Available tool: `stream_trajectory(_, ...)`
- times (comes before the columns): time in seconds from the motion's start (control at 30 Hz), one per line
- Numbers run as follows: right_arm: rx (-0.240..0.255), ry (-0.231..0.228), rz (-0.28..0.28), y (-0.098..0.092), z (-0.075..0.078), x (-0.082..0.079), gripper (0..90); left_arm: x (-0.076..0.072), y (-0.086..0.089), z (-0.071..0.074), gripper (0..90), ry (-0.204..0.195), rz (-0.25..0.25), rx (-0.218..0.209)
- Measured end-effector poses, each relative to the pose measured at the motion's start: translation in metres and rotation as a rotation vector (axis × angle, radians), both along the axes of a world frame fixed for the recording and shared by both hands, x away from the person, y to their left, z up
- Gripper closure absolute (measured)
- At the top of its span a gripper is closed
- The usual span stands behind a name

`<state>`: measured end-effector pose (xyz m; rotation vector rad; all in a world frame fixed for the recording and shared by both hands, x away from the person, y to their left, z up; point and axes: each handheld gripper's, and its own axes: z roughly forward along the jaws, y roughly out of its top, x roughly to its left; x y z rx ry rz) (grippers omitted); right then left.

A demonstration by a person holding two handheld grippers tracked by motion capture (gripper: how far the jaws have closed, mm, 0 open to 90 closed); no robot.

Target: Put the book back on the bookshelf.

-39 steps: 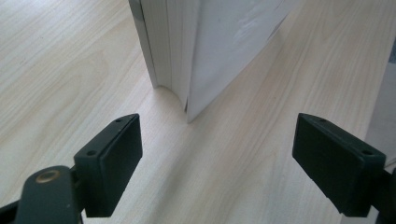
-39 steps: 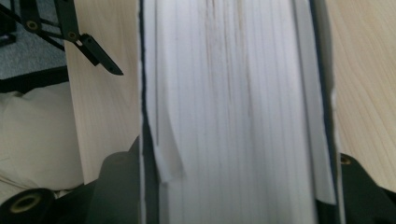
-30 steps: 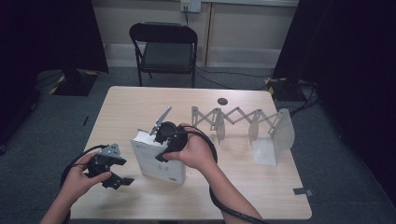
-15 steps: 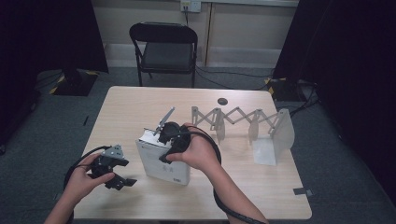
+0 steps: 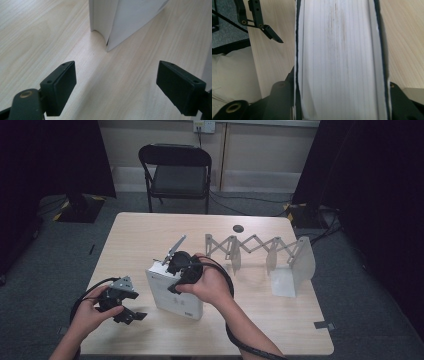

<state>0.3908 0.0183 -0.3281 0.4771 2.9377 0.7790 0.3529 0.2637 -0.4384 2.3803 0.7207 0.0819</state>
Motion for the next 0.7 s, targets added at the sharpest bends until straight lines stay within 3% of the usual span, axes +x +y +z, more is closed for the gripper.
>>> stream_trajectory(0.37, -0.008, 0.027, -0.013, -0.012, 0.007, -0.003, 52.2, 0.004, -0.002, -0.008, 16.0, 0.0, 0.009, 0.006)
stream_trajectory(0.7, 0.023, 0.037, -0.029, -0.026, 0.008, -0.007, 52.2, 0.01, -0.012, -0.012, 15.8, -0.005, 0.007, -0.002)
